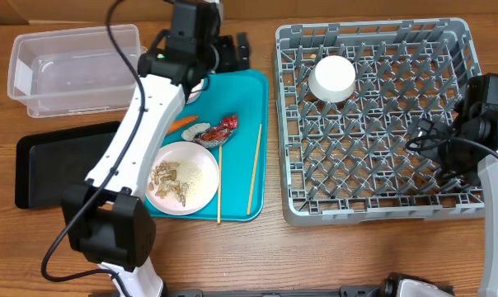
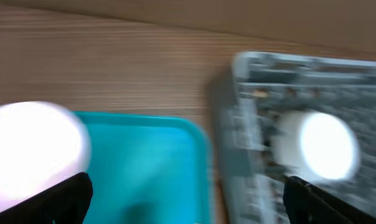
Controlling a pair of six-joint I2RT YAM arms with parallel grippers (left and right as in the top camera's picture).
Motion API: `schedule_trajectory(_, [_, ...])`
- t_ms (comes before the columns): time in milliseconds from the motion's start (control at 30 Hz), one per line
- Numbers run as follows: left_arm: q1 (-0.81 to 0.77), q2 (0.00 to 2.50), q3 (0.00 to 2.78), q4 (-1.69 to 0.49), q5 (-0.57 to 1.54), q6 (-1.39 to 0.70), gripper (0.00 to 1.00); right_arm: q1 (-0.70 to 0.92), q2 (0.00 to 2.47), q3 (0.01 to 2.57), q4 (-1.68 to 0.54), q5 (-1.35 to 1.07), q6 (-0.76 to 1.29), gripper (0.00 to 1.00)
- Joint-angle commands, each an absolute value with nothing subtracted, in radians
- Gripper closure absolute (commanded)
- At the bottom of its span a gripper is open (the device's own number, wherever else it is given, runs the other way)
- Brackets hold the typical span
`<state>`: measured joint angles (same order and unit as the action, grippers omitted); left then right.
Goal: Sort waste into correct bins and load items into the dishwasher
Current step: 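Grasp the pink-lined bowl on the tray with the left gripper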
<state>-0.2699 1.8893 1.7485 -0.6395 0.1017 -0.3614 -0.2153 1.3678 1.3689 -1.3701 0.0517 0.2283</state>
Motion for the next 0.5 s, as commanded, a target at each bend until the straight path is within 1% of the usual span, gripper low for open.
schedule_trajectory(0, [-0.250, 1.948, 1.749, -0.662, -0.107, -0.313, 0.00, -0.220, 1.359, 1.387, -1.364, 0.051, 0.229, 0.00])
schedule_trajectory(167, [-0.248, 2.037, 1.749, -0.672, -0.242, -0.290, 0.00, -0.220, 1.359, 1.387, -1.368, 0.051, 0.229, 0.00])
schedule_trajectory(367, [-0.248, 2.127, 1.749, -0.662, -0.247, -0.283, 0.00, -0.220, 1.359, 1.387, -1.368, 0.051, 0.229, 0.00])
schedule_trajectory(467, [-0.248, 2.156, 1.749, -0.651, -0.247, -0.283, 0.03, -0.220, 1.359, 1.387, -1.369, 0.051, 0.229, 0.00])
